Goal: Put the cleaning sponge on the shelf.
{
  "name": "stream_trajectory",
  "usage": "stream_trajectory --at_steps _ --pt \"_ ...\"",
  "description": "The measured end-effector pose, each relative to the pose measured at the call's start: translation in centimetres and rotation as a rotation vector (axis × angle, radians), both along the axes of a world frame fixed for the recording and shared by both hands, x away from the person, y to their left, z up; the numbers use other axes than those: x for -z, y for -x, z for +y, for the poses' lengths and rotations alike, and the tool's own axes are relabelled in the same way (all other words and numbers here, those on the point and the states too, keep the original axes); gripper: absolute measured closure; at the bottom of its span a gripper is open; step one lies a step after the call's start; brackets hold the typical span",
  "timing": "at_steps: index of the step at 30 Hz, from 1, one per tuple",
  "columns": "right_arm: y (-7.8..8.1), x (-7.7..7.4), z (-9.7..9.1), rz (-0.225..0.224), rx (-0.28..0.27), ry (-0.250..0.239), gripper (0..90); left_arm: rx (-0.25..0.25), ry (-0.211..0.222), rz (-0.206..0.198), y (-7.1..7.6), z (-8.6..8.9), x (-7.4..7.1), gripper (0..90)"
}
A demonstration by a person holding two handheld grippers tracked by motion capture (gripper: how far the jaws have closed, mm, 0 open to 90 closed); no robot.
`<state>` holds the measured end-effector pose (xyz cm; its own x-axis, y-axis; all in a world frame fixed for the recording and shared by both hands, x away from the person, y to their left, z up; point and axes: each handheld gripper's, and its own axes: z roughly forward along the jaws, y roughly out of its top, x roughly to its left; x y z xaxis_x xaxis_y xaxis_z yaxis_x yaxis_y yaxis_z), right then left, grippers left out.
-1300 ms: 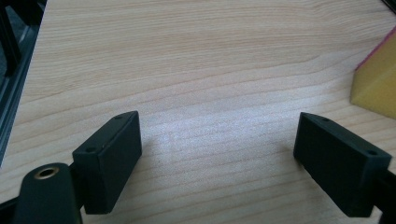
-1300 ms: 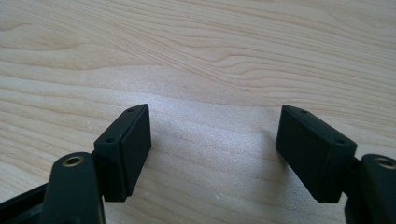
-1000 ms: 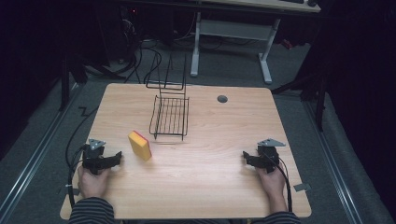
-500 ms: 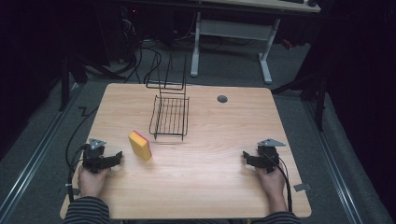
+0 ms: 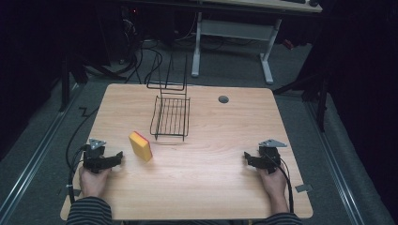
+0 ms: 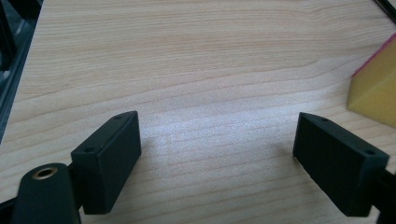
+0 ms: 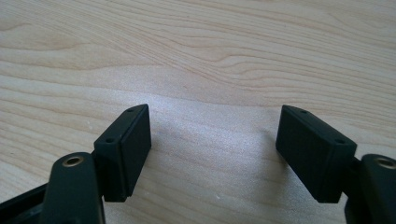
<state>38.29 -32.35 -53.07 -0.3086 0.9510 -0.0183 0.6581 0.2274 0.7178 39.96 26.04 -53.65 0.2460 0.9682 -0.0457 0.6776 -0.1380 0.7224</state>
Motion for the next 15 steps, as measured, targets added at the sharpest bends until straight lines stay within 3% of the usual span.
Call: stream_trajectory --at_steps 10,15 --pt "0.0 0.0 0.0 0.001 0.001 -0.001 26.8 -0.004 0.042 -0.009 0.2 0.8 -0.6 15.3" --pt "0.0 0.0 0.0 0.0 0.0 0.0 26.8 -0.003 0.06 -0.031 0.6 0.9 -1.2 15.2"
